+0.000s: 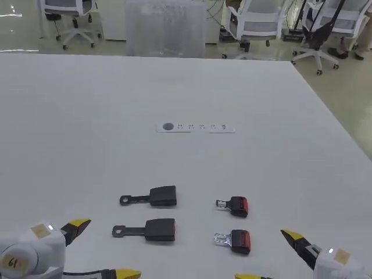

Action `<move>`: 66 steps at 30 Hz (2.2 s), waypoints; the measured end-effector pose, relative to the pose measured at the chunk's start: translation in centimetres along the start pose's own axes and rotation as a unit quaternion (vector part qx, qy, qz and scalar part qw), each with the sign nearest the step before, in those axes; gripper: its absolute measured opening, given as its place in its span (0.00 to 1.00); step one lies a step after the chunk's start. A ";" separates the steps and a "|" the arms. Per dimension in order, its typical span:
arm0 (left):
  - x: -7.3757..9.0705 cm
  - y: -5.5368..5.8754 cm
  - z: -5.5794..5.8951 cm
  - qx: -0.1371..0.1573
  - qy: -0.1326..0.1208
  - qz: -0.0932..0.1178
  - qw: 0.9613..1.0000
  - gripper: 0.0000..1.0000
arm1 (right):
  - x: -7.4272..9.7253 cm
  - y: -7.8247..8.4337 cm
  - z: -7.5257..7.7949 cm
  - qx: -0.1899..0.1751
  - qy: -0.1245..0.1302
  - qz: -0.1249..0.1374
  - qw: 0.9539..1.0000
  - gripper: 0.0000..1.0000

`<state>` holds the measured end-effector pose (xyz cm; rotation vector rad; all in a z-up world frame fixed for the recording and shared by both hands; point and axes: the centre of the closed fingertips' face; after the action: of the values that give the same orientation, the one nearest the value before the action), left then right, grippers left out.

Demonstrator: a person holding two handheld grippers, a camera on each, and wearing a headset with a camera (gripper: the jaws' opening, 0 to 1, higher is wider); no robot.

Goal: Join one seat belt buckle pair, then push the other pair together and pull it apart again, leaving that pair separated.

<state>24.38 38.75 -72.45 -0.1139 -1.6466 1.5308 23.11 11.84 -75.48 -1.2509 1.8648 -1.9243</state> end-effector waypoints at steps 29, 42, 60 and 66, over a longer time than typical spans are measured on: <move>-4.5 -0.3 -0.2 -0.024 0.051 -0.013 0.998 0.91 | -3.6 1.9 2.8 0.026 -0.044 -0.077 0.996 0.92; -7.9 0.9 0.3 -0.072 0.097 -0.049 0.991 0.83 | -5.1 3.8 3.7 0.051 -0.095 -0.134 0.985 0.87; -12.2 3.1 -0.1 -0.117 0.143 -0.106 0.977 0.74 | -7.1 5.1 3.8 0.082 -0.165 -0.181 0.966 0.76; -13.4 4.2 -0.6 -0.147 0.161 -0.133 0.967 0.72 | -7.3 5.7 4.1 0.105 -0.182 -0.199 0.957 0.73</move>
<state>31.21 32.33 -82.95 -0.2747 -1.5442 1.0028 28.11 12.45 -84.33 -1.8630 1.2663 -1.8377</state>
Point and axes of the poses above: the centre of the closed fingertips' face, and the gripper's own axes: x roughly backward along the fingers, z roughly to its right, y roughly out of its underside, and after that the axes turned 4 degrees about -y, right-handed
